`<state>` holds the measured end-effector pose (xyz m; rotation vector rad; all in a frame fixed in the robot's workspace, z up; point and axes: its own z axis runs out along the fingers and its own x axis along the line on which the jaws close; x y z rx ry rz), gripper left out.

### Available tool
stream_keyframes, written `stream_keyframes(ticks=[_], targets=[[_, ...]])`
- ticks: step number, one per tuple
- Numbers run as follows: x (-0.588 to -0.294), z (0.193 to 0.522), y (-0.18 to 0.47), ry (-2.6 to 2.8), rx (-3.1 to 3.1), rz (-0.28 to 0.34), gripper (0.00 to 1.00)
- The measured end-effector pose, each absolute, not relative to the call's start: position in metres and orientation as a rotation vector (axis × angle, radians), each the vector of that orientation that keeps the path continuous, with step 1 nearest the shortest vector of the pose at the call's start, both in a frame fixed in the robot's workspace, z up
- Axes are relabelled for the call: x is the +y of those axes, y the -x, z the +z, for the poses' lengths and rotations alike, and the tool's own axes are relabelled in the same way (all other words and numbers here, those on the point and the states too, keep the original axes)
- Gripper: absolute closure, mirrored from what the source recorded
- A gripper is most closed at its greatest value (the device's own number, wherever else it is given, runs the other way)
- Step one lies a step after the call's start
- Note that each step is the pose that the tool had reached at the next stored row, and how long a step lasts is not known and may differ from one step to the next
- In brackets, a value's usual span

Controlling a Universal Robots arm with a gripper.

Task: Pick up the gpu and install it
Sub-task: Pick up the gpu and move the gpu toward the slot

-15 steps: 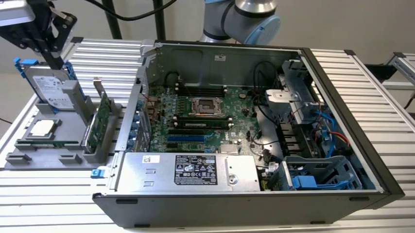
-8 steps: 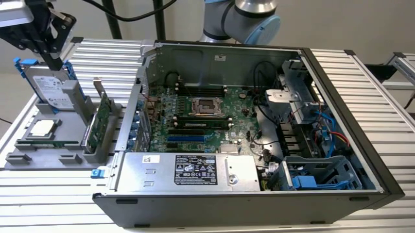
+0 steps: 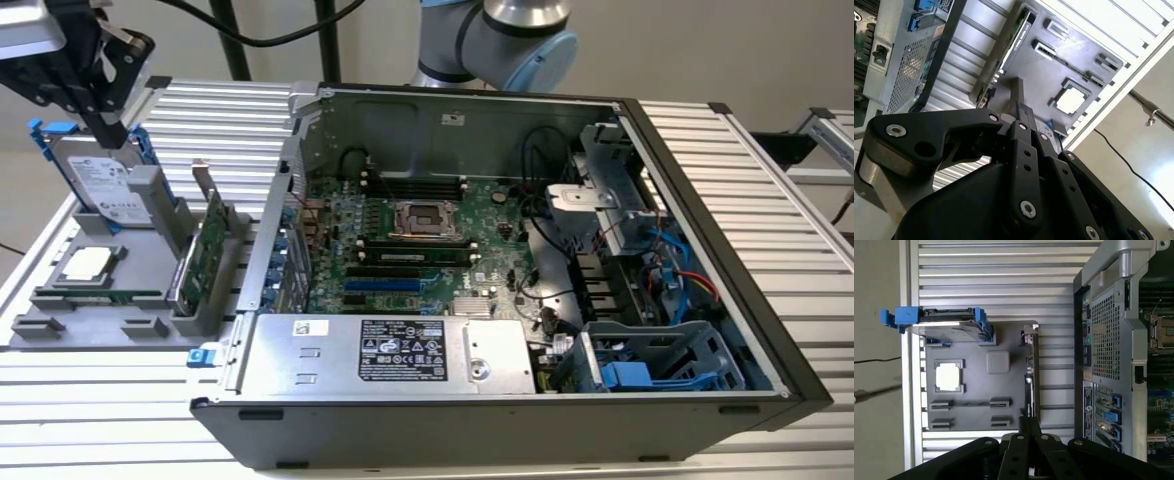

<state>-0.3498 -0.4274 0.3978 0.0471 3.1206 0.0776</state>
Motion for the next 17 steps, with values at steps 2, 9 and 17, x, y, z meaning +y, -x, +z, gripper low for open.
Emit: stream_keyframes(ticks=[2,9,17], targets=[[-0.4286,0.3977,0.3498,-0.047,3.121,0.078,1.00],[-0.4333,0.3977,0.3493,-0.047,3.121,0.078,1.00],[-0.4372,0.3978,0.3492,-0.051,3.121,0.078,1.00]])
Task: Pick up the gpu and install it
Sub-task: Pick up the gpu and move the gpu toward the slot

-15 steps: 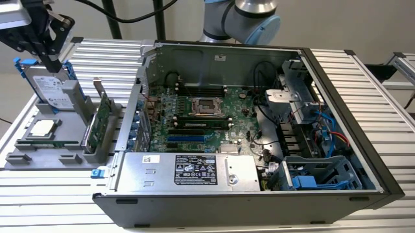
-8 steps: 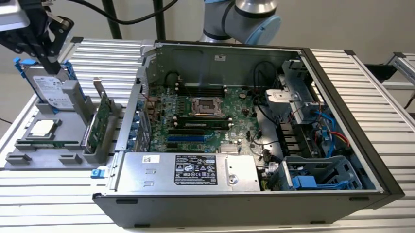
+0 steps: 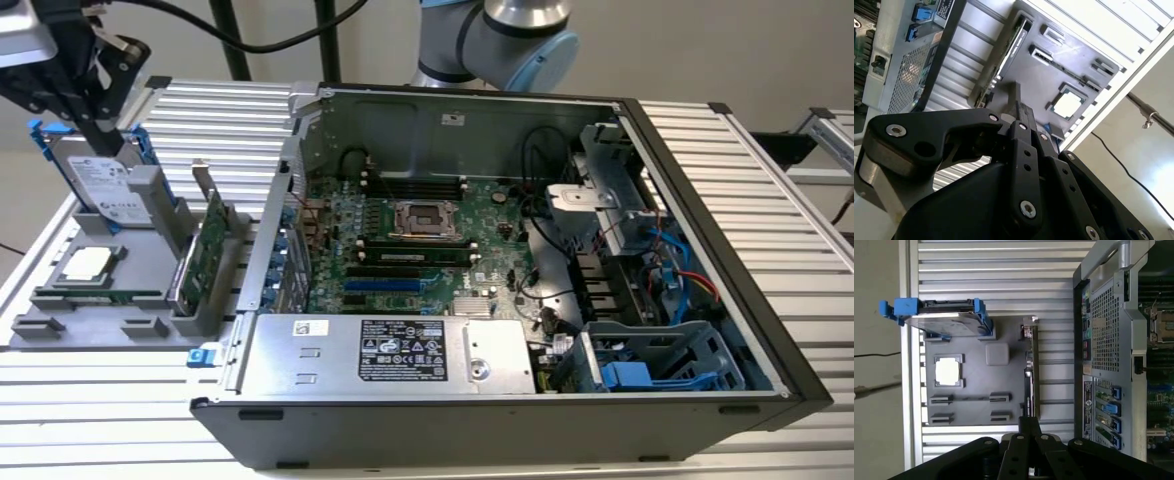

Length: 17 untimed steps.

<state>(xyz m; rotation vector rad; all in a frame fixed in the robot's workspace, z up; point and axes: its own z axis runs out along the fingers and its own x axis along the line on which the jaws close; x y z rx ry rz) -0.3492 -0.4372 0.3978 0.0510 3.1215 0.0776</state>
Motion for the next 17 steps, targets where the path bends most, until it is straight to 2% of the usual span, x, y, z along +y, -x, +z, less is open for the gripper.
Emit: stream_keyframes(ticks=[17], targets=[[-0.4467,0.3977,0.3492,-0.053,3.122,0.078,1.00]])
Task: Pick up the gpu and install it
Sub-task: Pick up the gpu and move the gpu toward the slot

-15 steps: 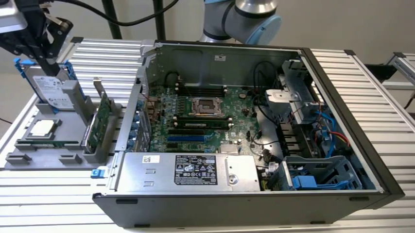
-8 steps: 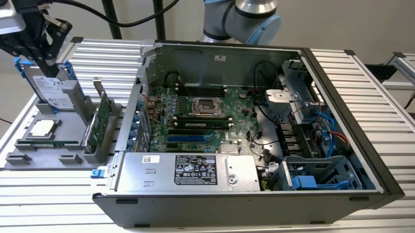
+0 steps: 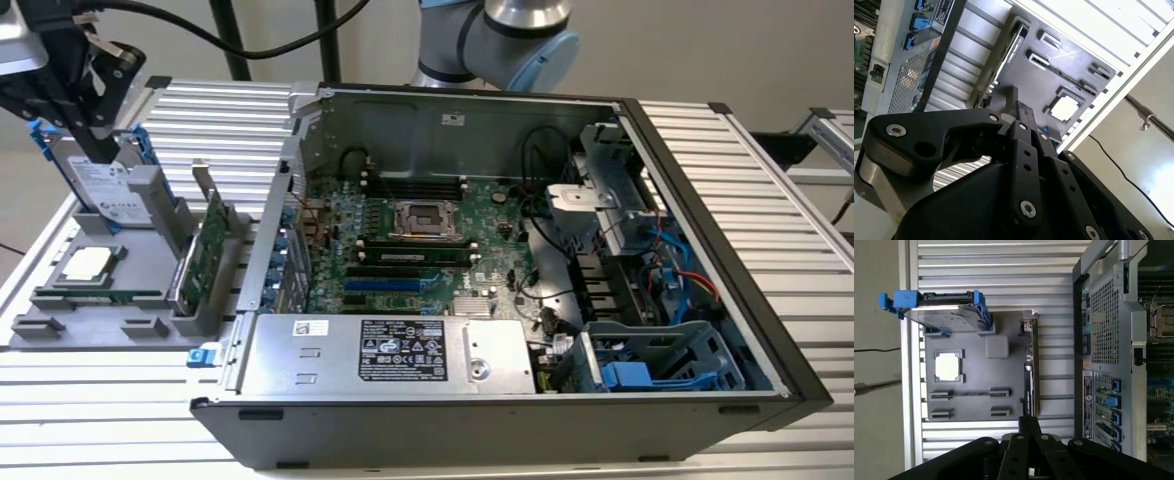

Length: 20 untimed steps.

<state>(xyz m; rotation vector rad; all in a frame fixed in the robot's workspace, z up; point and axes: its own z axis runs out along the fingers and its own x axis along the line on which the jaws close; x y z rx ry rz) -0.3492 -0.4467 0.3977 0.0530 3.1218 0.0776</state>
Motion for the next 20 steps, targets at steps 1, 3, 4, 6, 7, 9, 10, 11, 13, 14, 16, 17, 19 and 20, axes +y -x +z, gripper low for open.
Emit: stream_keyframes(ticks=[1,3,4,6,7,9,10,11,13,14,16,17,19,20], targets=[[-0.4474,0.3977,0.3492,-0.053,3.122,0.078,1.00],[-0.4486,0.3977,0.3492,-0.053,3.122,0.078,1.00],[-0.4491,0.3977,0.3492,-0.053,3.122,0.078,1.00],[-0.4496,0.3978,0.3491,-0.053,3.122,0.077,1.00],[-0.4498,0.3978,0.3489,-0.053,3.122,0.078,1.00],[-0.4502,0.3977,0.3483,-0.054,3.122,0.078,1.00],[-0.4503,0.3976,0.3477,-0.054,3.122,0.078,1.00],[-0.4504,0.3977,0.3470,-0.054,3.122,0.078,1.00],[-0.4506,0.3977,0.3463,-0.054,3.123,0.078,1.00],[-0.4506,0.3977,0.3463,-0.054,3.123,0.078,1.00],[-0.4509,0.3977,0.3462,-0.054,3.123,0.078,1.00],[-0.4510,0.3977,0.3462,-0.054,3.123,0.078,1.00],[-0.4510,0.3977,0.3462,-0.054,3.123,0.078,1.00],[-0.4510,0.3977,0.3462,-0.054,3.123,0.077,1.00]])
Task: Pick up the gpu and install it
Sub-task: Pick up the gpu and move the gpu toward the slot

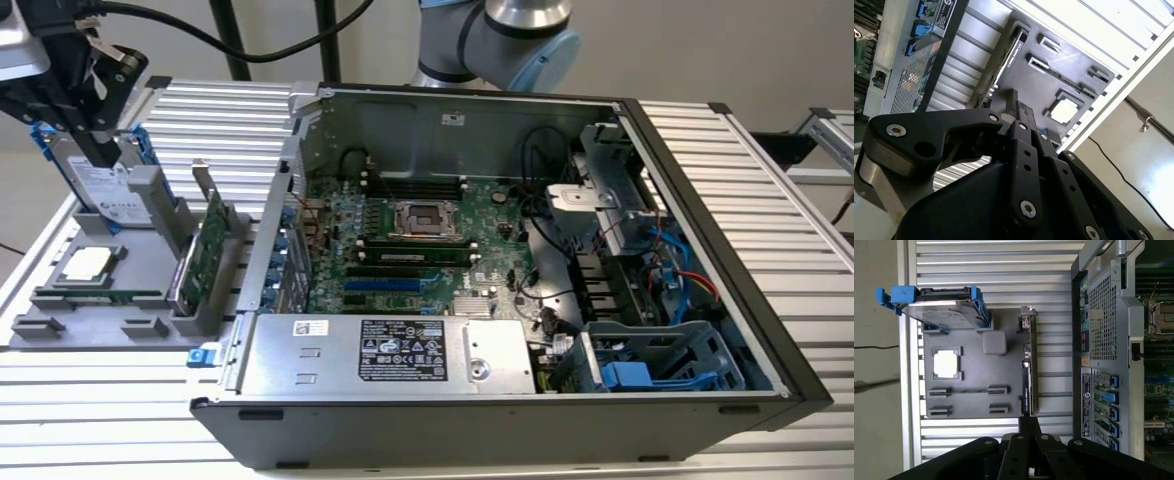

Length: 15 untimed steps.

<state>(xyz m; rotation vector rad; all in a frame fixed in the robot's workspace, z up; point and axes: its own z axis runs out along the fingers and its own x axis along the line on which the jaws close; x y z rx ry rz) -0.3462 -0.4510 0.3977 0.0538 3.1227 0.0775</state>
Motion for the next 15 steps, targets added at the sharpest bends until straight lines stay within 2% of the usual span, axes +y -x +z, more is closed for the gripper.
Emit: stream_keyframes(ticks=[15], targets=[[-0.4513,0.3928,0.3461,-0.054,3.123,0.078,1.00]])
